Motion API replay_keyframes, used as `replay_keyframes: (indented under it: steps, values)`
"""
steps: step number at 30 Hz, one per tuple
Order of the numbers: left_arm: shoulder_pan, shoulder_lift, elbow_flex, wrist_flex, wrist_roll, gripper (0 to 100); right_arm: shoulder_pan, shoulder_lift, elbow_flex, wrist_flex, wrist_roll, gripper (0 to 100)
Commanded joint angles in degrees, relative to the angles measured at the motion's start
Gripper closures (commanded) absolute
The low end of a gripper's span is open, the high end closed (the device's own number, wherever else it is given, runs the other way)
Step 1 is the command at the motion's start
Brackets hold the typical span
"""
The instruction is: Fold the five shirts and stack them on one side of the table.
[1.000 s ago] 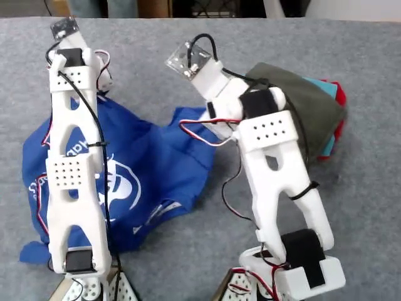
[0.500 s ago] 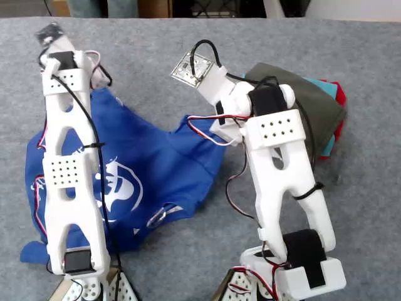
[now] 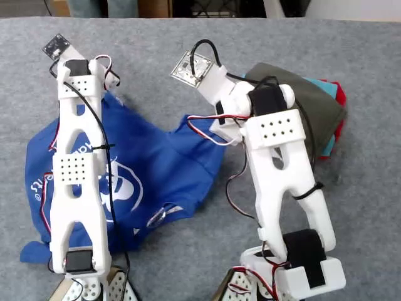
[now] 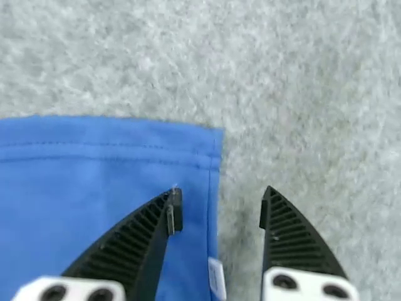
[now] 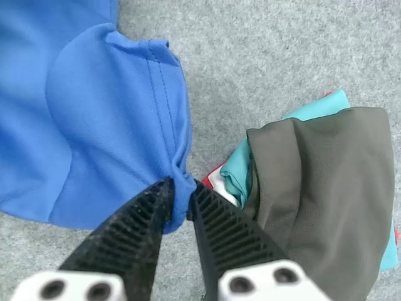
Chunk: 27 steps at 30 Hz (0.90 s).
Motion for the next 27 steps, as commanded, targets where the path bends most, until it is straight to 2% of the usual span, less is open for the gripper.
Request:
replay_keyframes:
  steps: [1, 5, 13, 23, 27]
  values:
    - [-0.92, -0.79, -2.51, -2.73, 0.70, 78, 0.53, 0.13, -2.77, -1.05, 0.18, 98.5]
    - [-1.71, -0.62, -2.33, -6.24, -0.79, 78, 0.44, 0.13, -2.68, -1.49, 0.18, 98.5]
    - [-1.27, -0.18, -1.89, -8.44, -13.63, 78, 0.35, 0.13, -2.68, -1.49, 0.18, 98.5]
    - [-1.71, 3.43, -1.98, -7.47, -14.42, 78, 0.35, 0.13, -2.59, -2.20, 0.18, 98.5]
    - [-1.80, 3.43, -1.98, -5.10, -14.42, 83, 0.44, 0.13, -2.59, -2.29, 0.18, 98.5]
